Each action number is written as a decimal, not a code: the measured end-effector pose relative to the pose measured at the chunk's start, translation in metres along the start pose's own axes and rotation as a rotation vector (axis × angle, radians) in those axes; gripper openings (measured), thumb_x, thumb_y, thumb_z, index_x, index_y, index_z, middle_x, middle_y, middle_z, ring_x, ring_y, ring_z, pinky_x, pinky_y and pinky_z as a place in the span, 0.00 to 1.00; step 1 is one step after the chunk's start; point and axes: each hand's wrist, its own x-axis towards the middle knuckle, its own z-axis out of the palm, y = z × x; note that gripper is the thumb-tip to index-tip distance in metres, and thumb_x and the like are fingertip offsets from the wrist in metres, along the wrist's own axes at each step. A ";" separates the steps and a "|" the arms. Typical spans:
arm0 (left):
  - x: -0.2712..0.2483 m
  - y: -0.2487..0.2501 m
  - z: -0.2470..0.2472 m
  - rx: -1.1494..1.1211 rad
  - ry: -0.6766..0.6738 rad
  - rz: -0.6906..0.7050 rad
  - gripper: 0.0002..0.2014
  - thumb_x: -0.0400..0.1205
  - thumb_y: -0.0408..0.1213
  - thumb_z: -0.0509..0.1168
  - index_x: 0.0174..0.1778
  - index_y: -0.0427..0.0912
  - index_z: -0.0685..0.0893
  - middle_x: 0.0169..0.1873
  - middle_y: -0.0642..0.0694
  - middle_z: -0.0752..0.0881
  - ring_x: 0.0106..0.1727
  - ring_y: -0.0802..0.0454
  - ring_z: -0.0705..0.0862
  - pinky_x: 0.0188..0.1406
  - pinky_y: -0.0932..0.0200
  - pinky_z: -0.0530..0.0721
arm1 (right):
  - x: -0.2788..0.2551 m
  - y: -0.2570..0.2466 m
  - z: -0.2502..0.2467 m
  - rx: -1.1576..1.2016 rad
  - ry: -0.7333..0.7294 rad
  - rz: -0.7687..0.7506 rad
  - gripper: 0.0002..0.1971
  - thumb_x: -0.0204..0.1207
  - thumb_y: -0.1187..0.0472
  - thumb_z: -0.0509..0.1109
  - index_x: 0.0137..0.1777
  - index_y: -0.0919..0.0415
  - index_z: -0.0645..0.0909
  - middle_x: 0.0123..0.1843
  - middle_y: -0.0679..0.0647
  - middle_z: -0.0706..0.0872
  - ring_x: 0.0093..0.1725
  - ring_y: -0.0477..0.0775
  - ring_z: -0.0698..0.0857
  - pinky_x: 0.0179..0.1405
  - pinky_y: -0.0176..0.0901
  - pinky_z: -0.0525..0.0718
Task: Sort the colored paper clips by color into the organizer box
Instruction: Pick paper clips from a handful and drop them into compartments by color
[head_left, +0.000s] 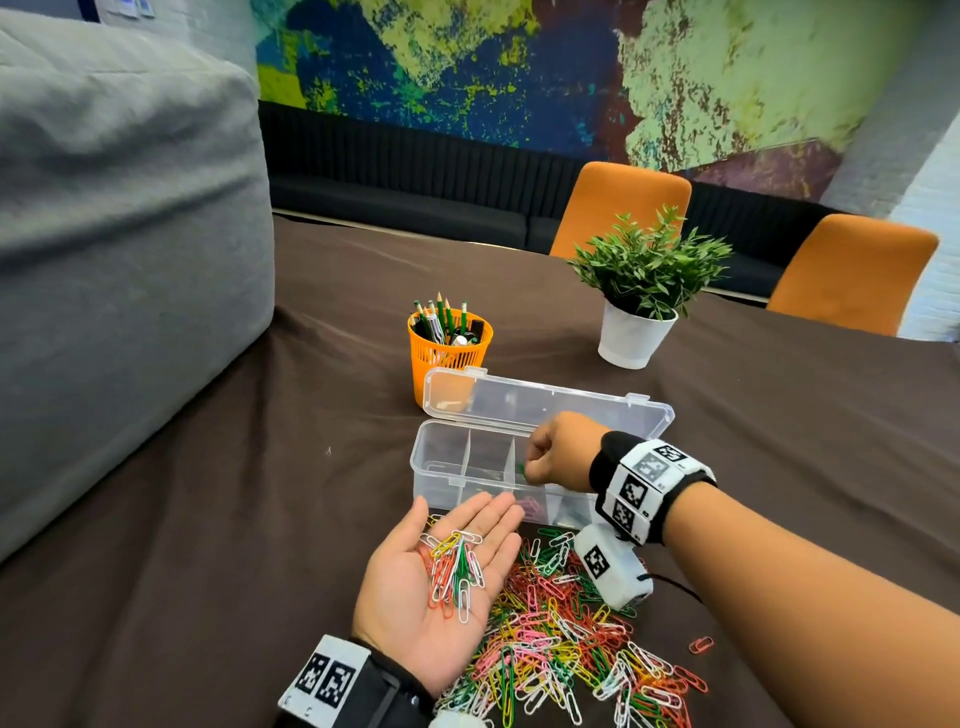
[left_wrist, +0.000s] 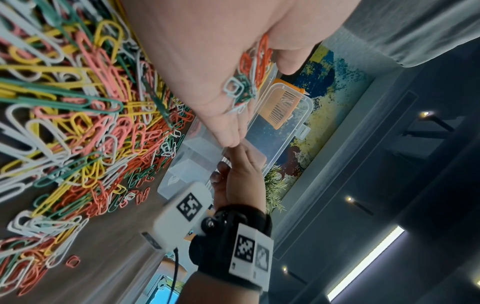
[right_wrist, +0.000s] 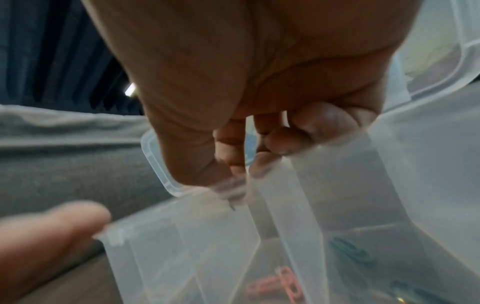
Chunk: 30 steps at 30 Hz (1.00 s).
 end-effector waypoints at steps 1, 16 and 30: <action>0.001 -0.001 -0.001 -0.002 -0.002 0.002 0.31 0.87 0.51 0.55 0.72 0.23 0.76 0.65 0.24 0.83 0.71 0.29 0.79 0.77 0.37 0.71 | -0.003 0.004 -0.002 0.015 0.029 0.000 0.05 0.68 0.57 0.77 0.35 0.54 0.83 0.34 0.51 0.85 0.35 0.51 0.82 0.42 0.44 0.85; -0.002 -0.005 -0.002 -0.002 -0.143 -0.003 0.33 0.87 0.53 0.55 0.63 0.21 0.82 0.53 0.29 0.86 0.53 0.39 0.86 0.56 0.41 0.86 | -0.092 -0.037 0.025 -0.105 0.156 -0.355 0.10 0.78 0.48 0.67 0.54 0.42 0.88 0.47 0.44 0.79 0.48 0.48 0.82 0.51 0.47 0.82; 0.001 -0.008 -0.004 0.071 -0.137 -0.055 0.39 0.88 0.57 0.53 0.79 0.22 0.66 0.69 0.28 0.74 0.70 0.33 0.78 0.79 0.43 0.70 | -0.090 -0.020 0.051 0.088 0.203 -0.407 0.04 0.75 0.56 0.72 0.46 0.47 0.88 0.46 0.42 0.78 0.41 0.37 0.78 0.46 0.33 0.77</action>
